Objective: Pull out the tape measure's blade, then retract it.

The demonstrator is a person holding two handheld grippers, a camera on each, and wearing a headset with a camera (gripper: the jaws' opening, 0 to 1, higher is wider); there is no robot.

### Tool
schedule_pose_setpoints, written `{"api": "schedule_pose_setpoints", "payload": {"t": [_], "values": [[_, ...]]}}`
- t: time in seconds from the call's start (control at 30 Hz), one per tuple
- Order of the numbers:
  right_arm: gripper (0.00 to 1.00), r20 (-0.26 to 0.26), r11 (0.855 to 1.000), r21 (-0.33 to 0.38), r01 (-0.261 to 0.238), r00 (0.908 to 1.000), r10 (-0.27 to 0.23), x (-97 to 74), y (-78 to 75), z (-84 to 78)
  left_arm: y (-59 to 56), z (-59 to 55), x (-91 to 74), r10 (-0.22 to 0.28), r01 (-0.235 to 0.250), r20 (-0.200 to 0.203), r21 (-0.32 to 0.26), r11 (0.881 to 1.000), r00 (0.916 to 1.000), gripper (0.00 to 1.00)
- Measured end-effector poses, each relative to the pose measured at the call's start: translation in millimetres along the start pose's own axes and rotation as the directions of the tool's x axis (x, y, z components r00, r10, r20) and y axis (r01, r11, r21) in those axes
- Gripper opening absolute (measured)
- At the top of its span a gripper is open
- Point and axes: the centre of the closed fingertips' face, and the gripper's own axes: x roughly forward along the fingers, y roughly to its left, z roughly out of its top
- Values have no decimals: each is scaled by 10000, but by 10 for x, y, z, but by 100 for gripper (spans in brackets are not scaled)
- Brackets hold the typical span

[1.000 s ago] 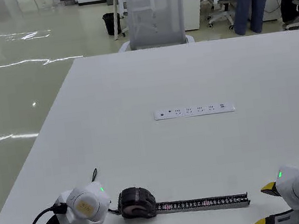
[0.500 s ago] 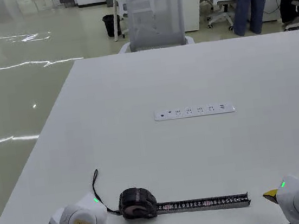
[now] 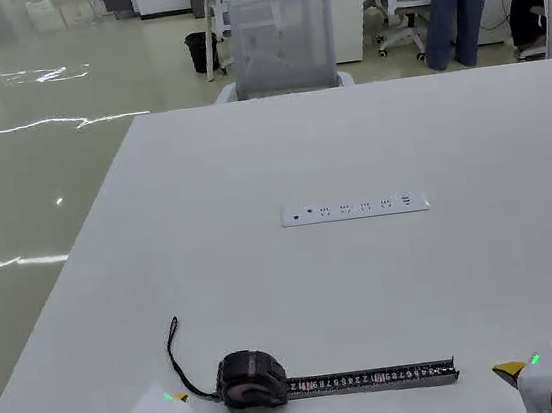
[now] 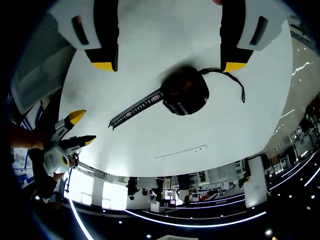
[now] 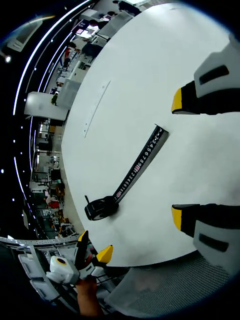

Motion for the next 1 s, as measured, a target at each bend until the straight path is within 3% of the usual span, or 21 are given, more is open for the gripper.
{"api": "schedule_pose_setpoints", "payload": {"t": [0.3,0.5,0.8,1.0], "values": [[78,200,9997,100,226,9995,-228,-96,81,26,-56,44,-74,222,-224,150,82,9997,9996,83],[80,343,9982,518,302,9989,-320,-138,77,32,-104,37,-121,430,-424,252,-239,9988,9988,85],[83,437,9977,521,440,9980,-463,-170,162,60,-132,39,-137,965,-945,275,-670,9933,9950,88],[84,485,9964,659,526,9973,-558,-173,179,63,-95,40,-143,1326,-1299,249,-896,9875,9909,90]]}}
